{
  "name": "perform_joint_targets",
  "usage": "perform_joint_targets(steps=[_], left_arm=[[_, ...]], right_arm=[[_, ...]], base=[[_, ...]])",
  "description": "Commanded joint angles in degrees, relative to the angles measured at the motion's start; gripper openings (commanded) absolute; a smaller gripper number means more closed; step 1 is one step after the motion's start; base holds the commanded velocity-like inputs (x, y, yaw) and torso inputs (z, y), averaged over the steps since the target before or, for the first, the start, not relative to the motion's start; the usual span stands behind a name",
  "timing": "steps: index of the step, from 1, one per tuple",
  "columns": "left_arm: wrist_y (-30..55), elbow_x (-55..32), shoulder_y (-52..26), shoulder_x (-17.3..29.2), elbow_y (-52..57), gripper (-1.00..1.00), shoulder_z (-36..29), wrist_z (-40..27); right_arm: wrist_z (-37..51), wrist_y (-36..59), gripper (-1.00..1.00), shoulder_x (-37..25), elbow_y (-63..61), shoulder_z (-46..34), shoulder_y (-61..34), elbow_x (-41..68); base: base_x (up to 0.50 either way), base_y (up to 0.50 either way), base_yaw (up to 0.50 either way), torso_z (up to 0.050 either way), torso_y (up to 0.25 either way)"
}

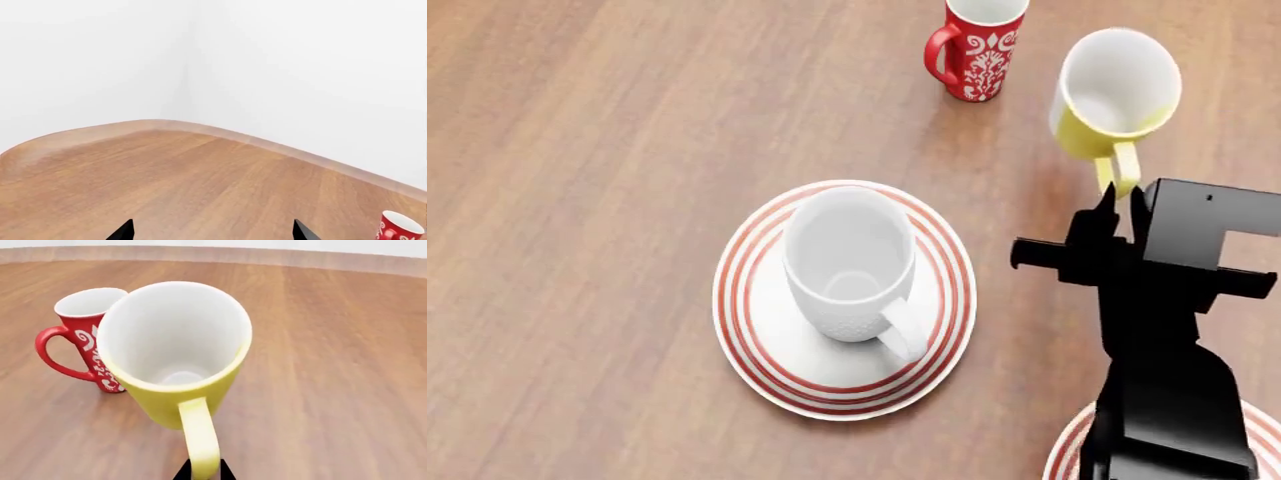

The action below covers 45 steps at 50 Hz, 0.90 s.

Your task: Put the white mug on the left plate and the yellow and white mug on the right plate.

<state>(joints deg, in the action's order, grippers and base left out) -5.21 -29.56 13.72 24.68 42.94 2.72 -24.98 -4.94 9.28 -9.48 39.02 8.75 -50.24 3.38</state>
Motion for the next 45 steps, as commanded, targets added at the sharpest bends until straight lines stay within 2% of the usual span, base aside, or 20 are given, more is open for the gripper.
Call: perform_joint_targets(steps=[1,7,23,31,37,45], left_arm=[[0.41,-0.01,-0.61,0.26,0.0,1.0,-0.39,-0.18],[0.38,-0.14,-0.7,0.34,-0.19,1.0,-0.33,-0.26],[0.25,-0.16,-0.7,0.51,-0.23,1.0,-0.45,-0.42],[-1.45,2.13,3.19,-0.37,1.57,1.0,-0.87,-0.59],[-0.56,1.93,1.67,0.08,0.77,1.0,-1.1,-0.67],[0.01,0.62,-0.05,0.75,-0.46,1.0,-0.51,-0.7]], right_arm=[[0.59,9.25,-1.0,0.26,-22.61,1.05,10.49,0.74],[2.51,12.36,-1.0,0.23,-27.5,-0.44,12.11,-1.21],[2.9,12.4,-1.0,-0.08,-27.57,-0.86,12.17,-0.68],[-2.93,17.46,-1.0,-0.73,-43.7,4.05,25.96,8.09],[-2.51,21.32,-1.0,-1.52,-48.84,6.24,27.59,10.31],[-2.25,21.88,-1.0,-1.85,-51.09,7.32,29.49,11.24]], base=[[0.0,0.0,0.0,0.0,0.0],[0.0,0.0,0.0,0.0,0.0],[0.0,0.0,0.0,0.0,0.0],[0.0,0.0,0.0,0.0,0.0],[0.0,0.0,0.0,0.0,0.0],[0.0,0.0,0.0,0.0,0.002]])
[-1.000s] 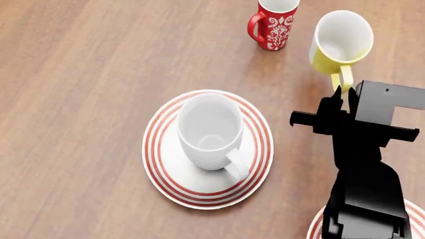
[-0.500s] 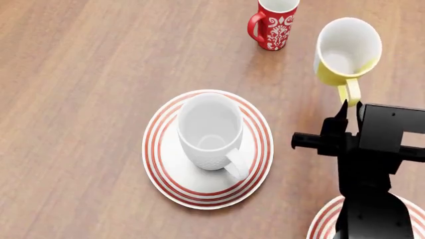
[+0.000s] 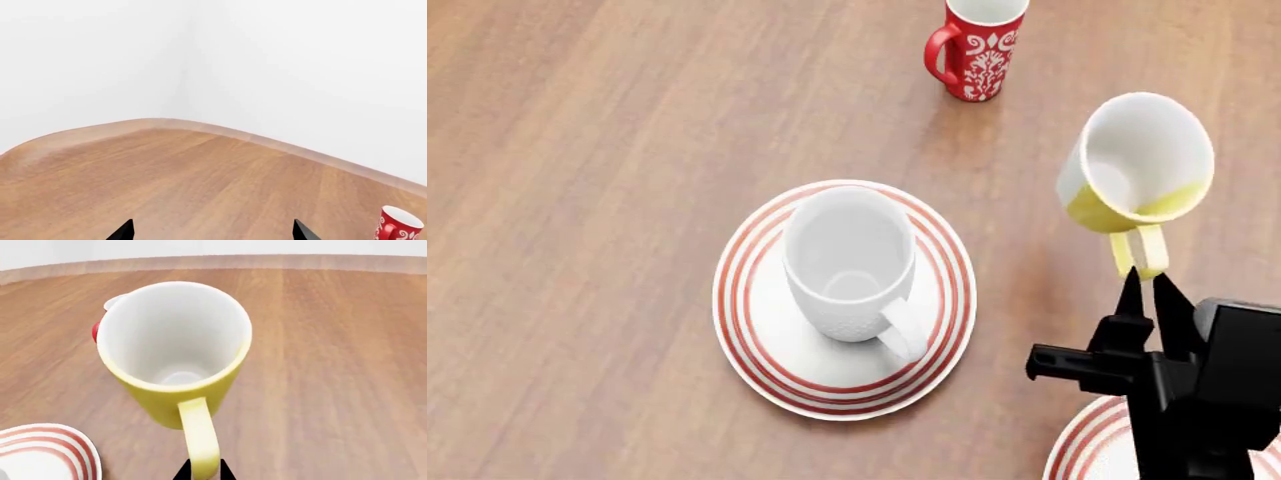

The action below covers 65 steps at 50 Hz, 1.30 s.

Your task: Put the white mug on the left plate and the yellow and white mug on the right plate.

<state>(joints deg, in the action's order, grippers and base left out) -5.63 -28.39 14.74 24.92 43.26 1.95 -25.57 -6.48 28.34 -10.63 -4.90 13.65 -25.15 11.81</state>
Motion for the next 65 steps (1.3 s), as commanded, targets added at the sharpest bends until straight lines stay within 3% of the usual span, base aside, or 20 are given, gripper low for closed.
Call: perform_joint_targets(steps=[1,17,26,39,48,65], left_arm=[[0.41,-0.58,-1.12,0.54,-0.82,1.0,0.25,-0.09],[-0.02,-0.93,-0.98,0.79,-0.94,1.0,0.67,-0.22],[0.06,-0.41,-1.17,0.61,-1.12,1.0,-0.01,-0.26],[-0.23,-0.36,-1.01,0.67,-1.36,1.0,-0.06,-0.29],[0.07,-0.87,-1.3,1.03,-1.07,1.0,0.39,-0.77],[0.4,-0.84,-1.88,1.23,-1.18,1.0,0.05,-1.06]], right_arm=[[-0.7,2.73,-1.0,-0.75,-7.46,2.4,4.72,2.78],[-1.15,5.34,-1.0,-2.95,-18.82,5.44,16.96,4.03],[-0.74,12.2,-1.0,-5.43,-30.26,10.83,22.44,7.53],[-5.08,12.13,-1.0,-4.13,-39.89,20.98,35.0,14.48],[-7.28,11.07,-1.0,-3.61,-42.76,24.87,41.4,16.28],[-11.28,2.35,-1.0,-1.1,-38.18,24.66,49.47,11.89]], base=[[0.0,0.0,0.0,0.0,0.0],[0.0,0.0,0.0,0.0,0.0],[0.0,0.0,0.0,0.0,0.0],[0.0,0.0,0.0,0.0,0.0],[0.0,0.0,0.0,0.0,0.001],[0.0,0.0,0.0,0.0,0.0]])
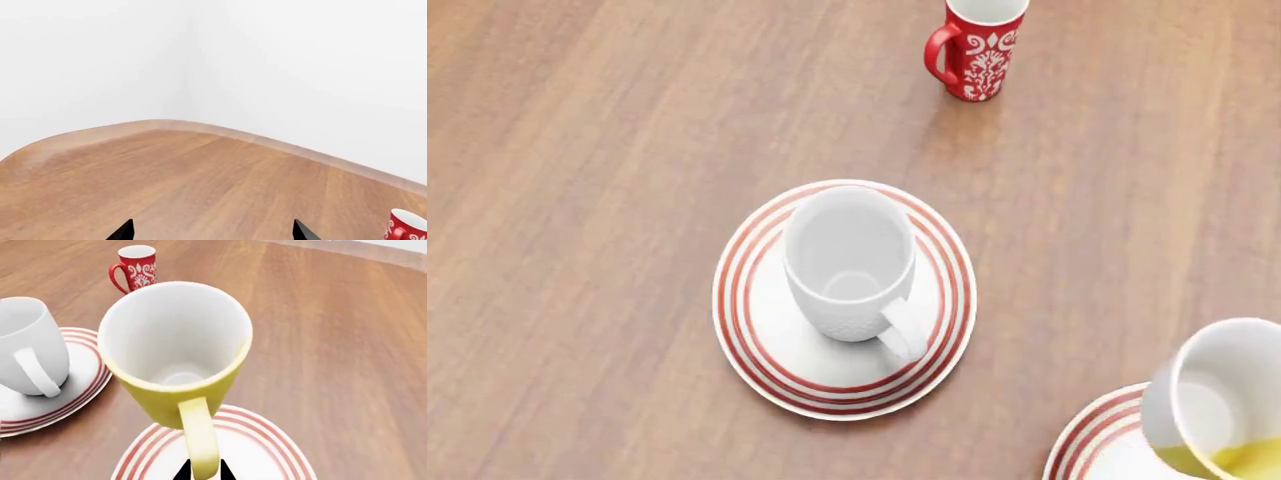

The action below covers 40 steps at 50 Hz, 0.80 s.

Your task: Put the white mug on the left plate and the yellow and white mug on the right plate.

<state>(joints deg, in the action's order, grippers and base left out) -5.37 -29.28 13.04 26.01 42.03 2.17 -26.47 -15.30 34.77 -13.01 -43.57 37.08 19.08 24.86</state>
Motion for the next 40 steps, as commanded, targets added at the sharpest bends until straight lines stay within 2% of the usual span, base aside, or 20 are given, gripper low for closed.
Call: perform_joint_targets(steps=[1,26,40], left_arm=[[0.09,0.03,-0.17,0.15,0.0,1.0,-0.15,-0.15],[0.21,0.63,-0.47,0.24,-0.49,1.0,-1.16,-0.11],[0.25,0.47,-0.41,0.53,-0.19,1.0,-1.08,-0.34]], right_arm=[[-2.62,-4.29,-1.0,1.41,0.46,1.64,5.72,-1.0],[-5.33,-13.59,-1.0,3.47,12.32,-0.93,7.54,-5.19],[-5.64,-15.82,-1.0,3.52,16.31,-1.81,7.41,-6.04]], base=[[0.0,0.0,0.0,0.0,0.0],[0.0,0.0,0.0,0.0,0.0],[0.0,0.0,0.0,0.0,0.001]])
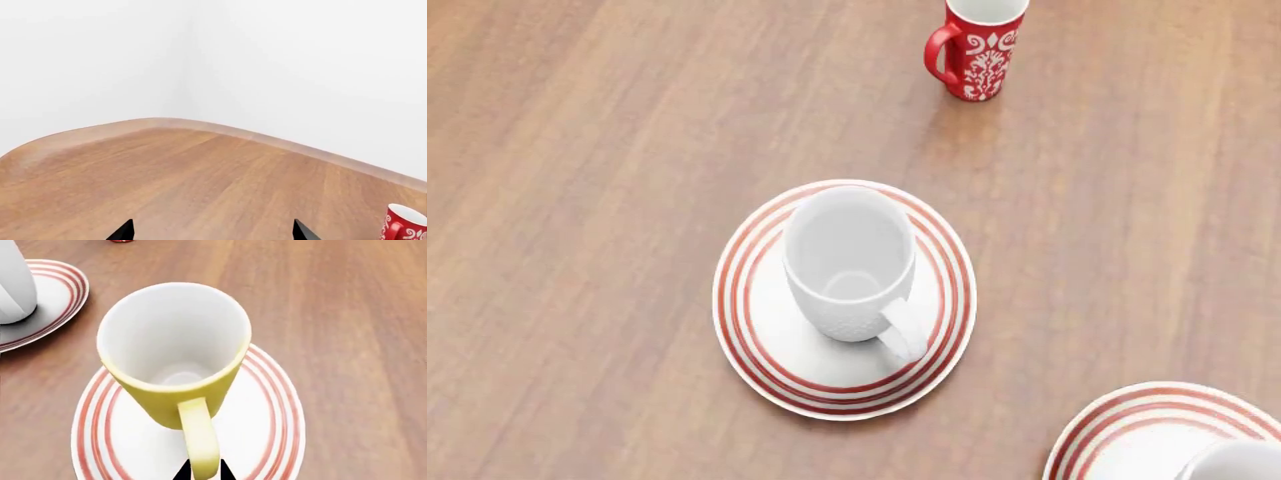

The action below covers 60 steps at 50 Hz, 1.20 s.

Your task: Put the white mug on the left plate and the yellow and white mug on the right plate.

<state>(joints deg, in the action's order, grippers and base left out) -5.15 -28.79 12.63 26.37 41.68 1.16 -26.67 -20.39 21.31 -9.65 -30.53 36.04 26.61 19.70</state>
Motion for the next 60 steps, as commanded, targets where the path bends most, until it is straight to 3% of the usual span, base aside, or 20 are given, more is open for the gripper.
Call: perform_joint_targets(steps=[1,23,24,47,60], left_arm=[[0.1,-0.01,-0.06,0.18,0.17,1.0,-0.1,-0.18],[0.29,-0.02,-0.29,0.44,0.47,1.0,-0.34,-0.56],[0.24,-0.04,-0.25,0.46,0.49,1.0,-0.32,-0.56],[-0.42,-0.31,0.53,0.61,0.72,1.0,0.32,-0.98],[-0.07,-0.38,-0.08,0.81,0.74,1.0,-0.05,-1.11]], right_arm=[[-0.55,-2.51,-1.0,0.13,3.66,-0.96,-0.29,-1.0],[0.18,-4.11,-1.0,-0.21,7.23,-3.03,-1.85,-2.18],[0.4,-4.0,1.0,-0.21,7.2,-2.85,-1.96,-2.07],[-12.81,-18.71,1.0,4.09,-0.01,7.56,8.31,16.83],[-7.22,-16.98,1.0,2.49,-8.7,12.88,9.51,29.67]], base=[[0.0,0.0,0.0,0.0,0.0],[0.0,0.0,0.0,0.0,0.0],[0.0,0.0,0.0,0.0,0.0],[0.0,0.0,0.0,0.0,0.0],[0.0,0.0,0.0,0.0,0.0]])
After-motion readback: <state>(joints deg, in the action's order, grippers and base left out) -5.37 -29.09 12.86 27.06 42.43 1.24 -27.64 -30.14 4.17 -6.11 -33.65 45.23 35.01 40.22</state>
